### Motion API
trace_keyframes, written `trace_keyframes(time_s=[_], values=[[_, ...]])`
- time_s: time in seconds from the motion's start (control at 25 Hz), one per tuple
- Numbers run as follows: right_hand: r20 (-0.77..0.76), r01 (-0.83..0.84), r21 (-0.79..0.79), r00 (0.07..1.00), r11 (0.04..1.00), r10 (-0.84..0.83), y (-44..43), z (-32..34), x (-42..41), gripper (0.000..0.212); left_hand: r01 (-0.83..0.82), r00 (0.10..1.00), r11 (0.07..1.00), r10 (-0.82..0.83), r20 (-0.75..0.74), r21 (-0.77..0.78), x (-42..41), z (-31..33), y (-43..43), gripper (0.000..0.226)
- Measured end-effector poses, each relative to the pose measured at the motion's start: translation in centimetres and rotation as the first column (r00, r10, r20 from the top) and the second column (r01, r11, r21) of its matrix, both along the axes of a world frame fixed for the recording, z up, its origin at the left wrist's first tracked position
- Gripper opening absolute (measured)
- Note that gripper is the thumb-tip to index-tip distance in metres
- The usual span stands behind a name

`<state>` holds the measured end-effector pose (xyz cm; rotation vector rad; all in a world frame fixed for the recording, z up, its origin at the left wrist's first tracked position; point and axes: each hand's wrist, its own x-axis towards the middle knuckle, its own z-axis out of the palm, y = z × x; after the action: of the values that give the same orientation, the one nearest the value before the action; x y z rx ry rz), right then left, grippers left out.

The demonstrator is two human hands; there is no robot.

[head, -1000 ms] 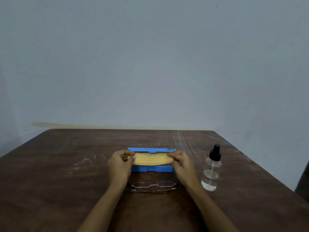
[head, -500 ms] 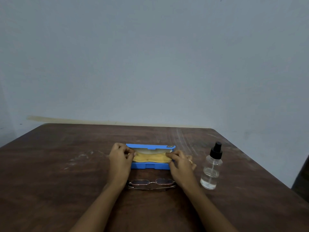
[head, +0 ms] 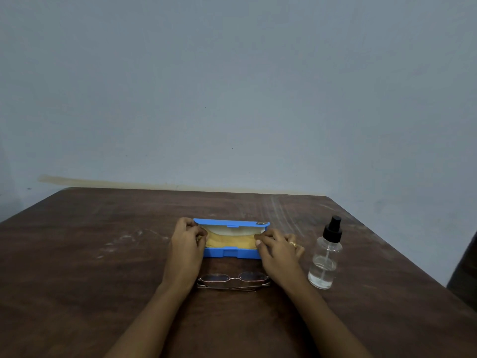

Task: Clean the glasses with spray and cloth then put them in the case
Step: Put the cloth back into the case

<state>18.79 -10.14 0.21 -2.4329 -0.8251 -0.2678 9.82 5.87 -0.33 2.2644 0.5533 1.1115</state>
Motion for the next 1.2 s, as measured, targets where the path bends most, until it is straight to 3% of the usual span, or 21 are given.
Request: trace_keyframes(time_s=[0.52, 0.72, 0.88, 1.2], values=[[0.041, -0.033, -0.051, 0.999, 0.998, 0.035, -0.2, 0.2, -0.2, 0.035, -0.025, 0.998, 0.996, 0.03, -0.051, 0.088, -0.3, -0.1, -0.1, 0.014], [0.062, -0.053, 0.094, 0.997, 0.994, 0.047, -0.2, 0.1, -0.1, 0.03, -0.167, 0.973, 0.963, 0.195, -0.121, 0.212, -0.7, 0.0, 0.0, 0.01], [-0.011, -0.083, 0.195, 0.996, 0.977, 0.087, -0.3, 0.1, 0.1, 0.024, -0.21, 0.952, 0.948, 0.254, -0.169, 0.241, -0.8, 0.0, -0.3, 0.017], [-0.101, -0.103, 0.094, 0.989, 0.99, 0.113, -0.2, -0.9, 0.8, 0.047, -0.201, 0.949, 0.961, 0.239, -0.206, 0.19, -0.9, -0.1, -0.2, 0.031]])
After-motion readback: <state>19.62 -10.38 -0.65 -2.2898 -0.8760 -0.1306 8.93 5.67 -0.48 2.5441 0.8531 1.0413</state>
